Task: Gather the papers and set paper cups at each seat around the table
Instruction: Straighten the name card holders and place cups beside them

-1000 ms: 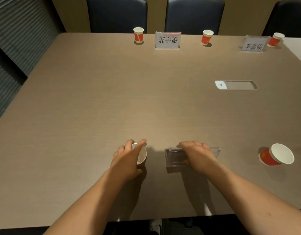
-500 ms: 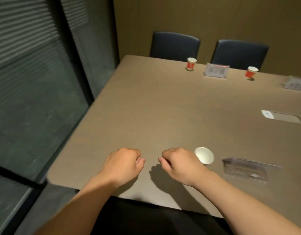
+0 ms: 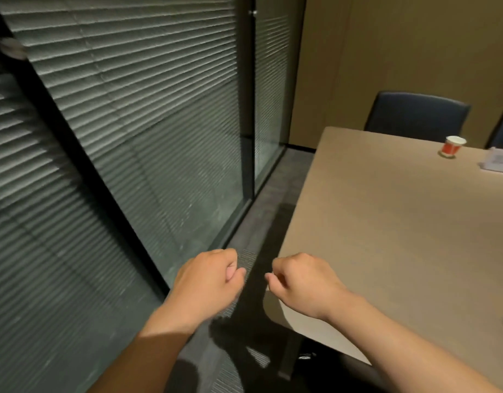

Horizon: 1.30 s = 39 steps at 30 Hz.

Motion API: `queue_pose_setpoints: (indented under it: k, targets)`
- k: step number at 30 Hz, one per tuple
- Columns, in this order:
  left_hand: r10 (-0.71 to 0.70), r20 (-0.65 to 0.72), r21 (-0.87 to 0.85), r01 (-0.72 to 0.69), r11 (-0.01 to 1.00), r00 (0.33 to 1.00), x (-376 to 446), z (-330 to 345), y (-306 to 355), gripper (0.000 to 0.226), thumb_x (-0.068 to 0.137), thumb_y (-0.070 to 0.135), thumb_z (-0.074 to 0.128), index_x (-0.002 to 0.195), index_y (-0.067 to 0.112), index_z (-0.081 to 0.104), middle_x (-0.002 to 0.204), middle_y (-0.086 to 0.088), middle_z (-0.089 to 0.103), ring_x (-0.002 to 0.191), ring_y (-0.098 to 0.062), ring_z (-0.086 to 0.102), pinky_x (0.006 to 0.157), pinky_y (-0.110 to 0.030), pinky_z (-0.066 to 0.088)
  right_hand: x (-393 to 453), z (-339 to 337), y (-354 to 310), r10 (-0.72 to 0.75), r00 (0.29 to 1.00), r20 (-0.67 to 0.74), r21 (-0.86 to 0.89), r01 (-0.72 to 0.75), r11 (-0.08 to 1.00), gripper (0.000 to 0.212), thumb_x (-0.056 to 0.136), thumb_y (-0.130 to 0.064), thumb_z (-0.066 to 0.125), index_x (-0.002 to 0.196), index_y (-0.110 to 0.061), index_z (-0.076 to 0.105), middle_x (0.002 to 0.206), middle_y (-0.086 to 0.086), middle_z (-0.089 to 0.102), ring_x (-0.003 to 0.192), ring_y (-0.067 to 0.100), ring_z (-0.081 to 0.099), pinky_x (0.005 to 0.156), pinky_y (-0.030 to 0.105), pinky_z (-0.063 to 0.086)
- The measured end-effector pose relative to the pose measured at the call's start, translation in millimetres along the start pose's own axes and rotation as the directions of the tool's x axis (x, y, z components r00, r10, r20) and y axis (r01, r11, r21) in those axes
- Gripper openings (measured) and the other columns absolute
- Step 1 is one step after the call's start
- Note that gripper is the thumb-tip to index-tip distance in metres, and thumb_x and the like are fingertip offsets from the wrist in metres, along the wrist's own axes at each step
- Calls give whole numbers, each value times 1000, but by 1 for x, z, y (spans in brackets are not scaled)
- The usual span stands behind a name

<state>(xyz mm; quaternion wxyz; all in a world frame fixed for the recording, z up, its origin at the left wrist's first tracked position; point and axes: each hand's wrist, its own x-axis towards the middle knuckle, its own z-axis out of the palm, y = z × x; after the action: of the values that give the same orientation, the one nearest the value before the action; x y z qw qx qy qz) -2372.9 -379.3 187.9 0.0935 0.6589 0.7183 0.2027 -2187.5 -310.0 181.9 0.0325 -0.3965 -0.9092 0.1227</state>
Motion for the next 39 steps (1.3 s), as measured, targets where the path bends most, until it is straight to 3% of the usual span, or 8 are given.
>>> queue_pose_setpoints:
  k: [5,8,11,13,16,21,31,39]
  targets:
    - [-19,78,28,17,999,997,51,-13,-70,36,90,39,58,66,17,42,64,4,53,61,-12,52,54,-27,33,77,23,-11,47,998,43,47,-49,998,28,97,-42,42,74,-27,47,76,0,61,72,21,60,60,31,46]
    - [18,120,21,-21,1000,993,103,-16,-110,38,89,39,59,64,16,41,61,2,51,59,-15,51,56,-31,40,133,37,-4,101,994,47,92,-105,990,27,96,-43,44,76,-27,52,77,-1,65,71,18,62,63,32,53]
    - [4,182,4,-5,1000,983,153,-22,-131,36,89,38,59,64,16,43,59,3,48,57,-14,48,57,-32,39,181,37,3,137,990,17,123,-138,983,27,95,-43,44,76,-27,54,77,-1,65,72,19,63,60,30,48]
    - [59,214,13,-63,998,975,210,-19,-146,37,88,39,59,62,20,40,61,3,48,58,-14,47,57,-32,40,224,33,20,205,979,-13,148,-200,969,27,95,-44,44,75,-27,52,78,-2,65,73,19,63,58,28,42]
    - [162,222,-7,-164,986,962,275,-14,-147,38,85,44,58,60,23,38,60,4,50,58,-13,51,60,-35,47,258,12,43,292,955,-45,148,-282,948,28,95,-45,45,76,-25,53,77,-1,64,72,20,61,60,32,48]
    - [357,223,-103,-342,934,907,385,12,-125,37,86,38,64,62,20,41,60,5,46,56,-10,46,60,-38,46,299,-23,104,451,886,-110,149,-434,889,27,96,-47,45,79,-26,47,79,-6,53,77,21,60,68,38,52]
    - [548,275,-222,-503,835,790,655,90,-71,36,85,43,64,63,20,48,63,6,48,57,-8,47,58,-31,44,437,-76,280,660,725,-194,146,-644,751,31,96,-45,46,75,-23,43,78,-1,54,79,25,60,65,37,46]
    - [656,324,-346,-561,752,681,866,138,10,36,88,40,63,63,17,51,63,4,51,57,-11,50,58,-31,47,533,-128,437,768,606,-208,177,-749,638,32,98,-44,44,75,-23,40,76,-4,49,69,19,46,60,31,35]
